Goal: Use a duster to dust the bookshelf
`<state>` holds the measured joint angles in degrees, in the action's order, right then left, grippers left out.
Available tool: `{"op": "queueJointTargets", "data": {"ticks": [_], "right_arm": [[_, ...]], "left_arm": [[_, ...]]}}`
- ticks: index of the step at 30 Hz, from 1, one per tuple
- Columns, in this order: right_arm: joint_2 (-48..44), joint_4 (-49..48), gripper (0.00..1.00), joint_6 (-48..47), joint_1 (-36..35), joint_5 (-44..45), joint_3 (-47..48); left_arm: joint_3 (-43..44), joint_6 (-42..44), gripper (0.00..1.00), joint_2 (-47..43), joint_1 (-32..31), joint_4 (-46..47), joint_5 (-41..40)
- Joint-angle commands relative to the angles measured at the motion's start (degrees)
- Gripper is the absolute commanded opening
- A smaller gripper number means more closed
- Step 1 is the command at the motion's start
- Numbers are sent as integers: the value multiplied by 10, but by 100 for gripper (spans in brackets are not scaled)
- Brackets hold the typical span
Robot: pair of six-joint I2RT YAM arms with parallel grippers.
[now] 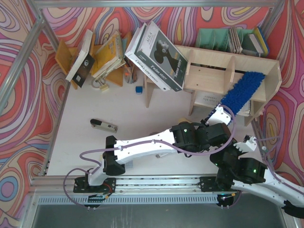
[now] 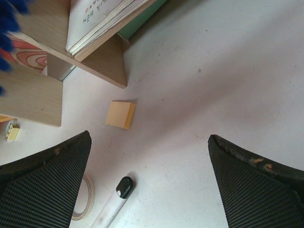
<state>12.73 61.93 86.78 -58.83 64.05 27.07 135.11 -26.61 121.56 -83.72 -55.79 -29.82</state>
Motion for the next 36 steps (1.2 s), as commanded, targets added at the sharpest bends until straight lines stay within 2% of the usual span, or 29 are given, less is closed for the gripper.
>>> {"op": "queueJointTargets", "data": {"ticks": [1,6,13,18,24,31,36], "right_arm": [[-10,-7,99,-5,0,19,0],[-10,-8,99,-6,0,18,1],[-11,-8,99,-6,0,18,1],[-11,-8,99,-7,0,18,-1],[-11,-8,99,-7,0,18,0],[-13,-5,99,-4,0,18,1],[-13,-5,99,-2,0,19,1]], "left_arm": [[-39,-51,0,-26,1,16,-18],[-48,-65,0,-29,-8,0,-31],[-64,-119,0,-51,-19,-47,-108],[-77,-148,0,-55,-26,-46,-115],[-50,-92,0,-25,-38,13,-49],[40,-47,0,38,-39,9,37],[44,-23,0,42,-50,22,58]]}}
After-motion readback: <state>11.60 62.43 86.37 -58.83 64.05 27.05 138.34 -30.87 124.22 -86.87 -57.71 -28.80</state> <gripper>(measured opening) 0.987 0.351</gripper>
